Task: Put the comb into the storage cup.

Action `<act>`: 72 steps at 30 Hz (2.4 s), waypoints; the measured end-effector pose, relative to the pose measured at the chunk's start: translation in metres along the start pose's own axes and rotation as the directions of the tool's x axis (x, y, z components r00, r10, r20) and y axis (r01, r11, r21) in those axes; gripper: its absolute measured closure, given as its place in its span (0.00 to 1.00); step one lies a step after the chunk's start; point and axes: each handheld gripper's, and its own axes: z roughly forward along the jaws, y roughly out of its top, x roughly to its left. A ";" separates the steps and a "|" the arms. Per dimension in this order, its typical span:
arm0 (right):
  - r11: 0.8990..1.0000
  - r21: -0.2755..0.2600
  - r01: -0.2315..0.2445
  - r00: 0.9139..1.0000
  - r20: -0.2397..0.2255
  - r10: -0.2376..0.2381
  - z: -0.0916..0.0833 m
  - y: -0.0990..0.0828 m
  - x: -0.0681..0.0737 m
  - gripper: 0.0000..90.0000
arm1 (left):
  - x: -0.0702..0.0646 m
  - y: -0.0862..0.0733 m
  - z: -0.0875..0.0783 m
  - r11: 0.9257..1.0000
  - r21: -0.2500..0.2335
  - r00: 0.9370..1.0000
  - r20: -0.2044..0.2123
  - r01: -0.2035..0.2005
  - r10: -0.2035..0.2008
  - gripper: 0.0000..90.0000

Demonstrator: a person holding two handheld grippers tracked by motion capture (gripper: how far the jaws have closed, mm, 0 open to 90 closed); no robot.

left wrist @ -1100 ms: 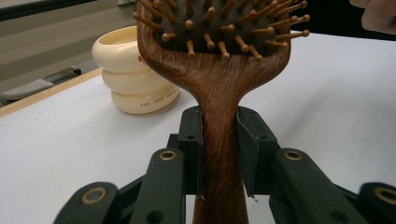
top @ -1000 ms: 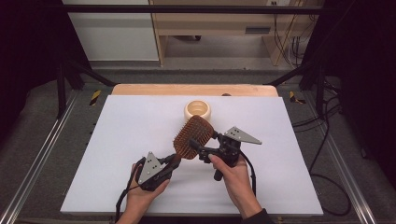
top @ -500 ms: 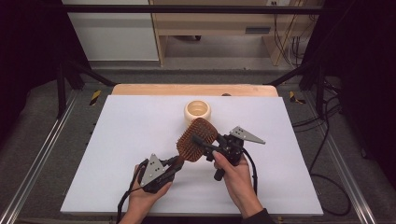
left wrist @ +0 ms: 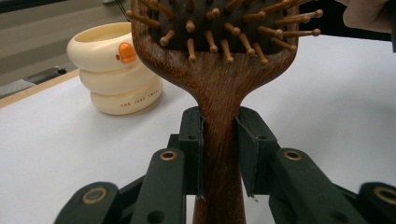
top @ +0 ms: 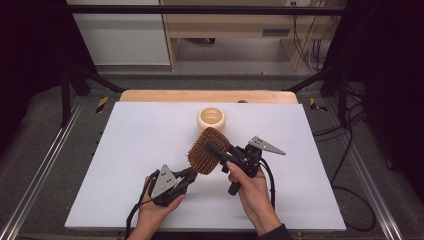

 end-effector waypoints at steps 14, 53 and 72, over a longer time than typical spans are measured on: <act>1.000 -0.006 0.011 0.999 0.034 -0.011 -0.001 0.002 0.008 0.59 | 0.002 0.000 0.004 0.999 0.004 0.998 0.027 0.049 -0.049 0.76; 0.991 -0.134 0.018 0.981 0.192 0.009 -0.040 0.029 -0.026 0.58 | 0.083 -0.007 -0.059 0.966 -0.159 0.940 -0.246 0.202 -0.237 0.05; 0.992 -0.125 0.031 0.970 0.243 0.001 -0.041 0.037 -0.037 0.58 | 0.094 -0.038 -0.100 0.958 -0.182 0.905 -0.327 0.221 -0.271 0.06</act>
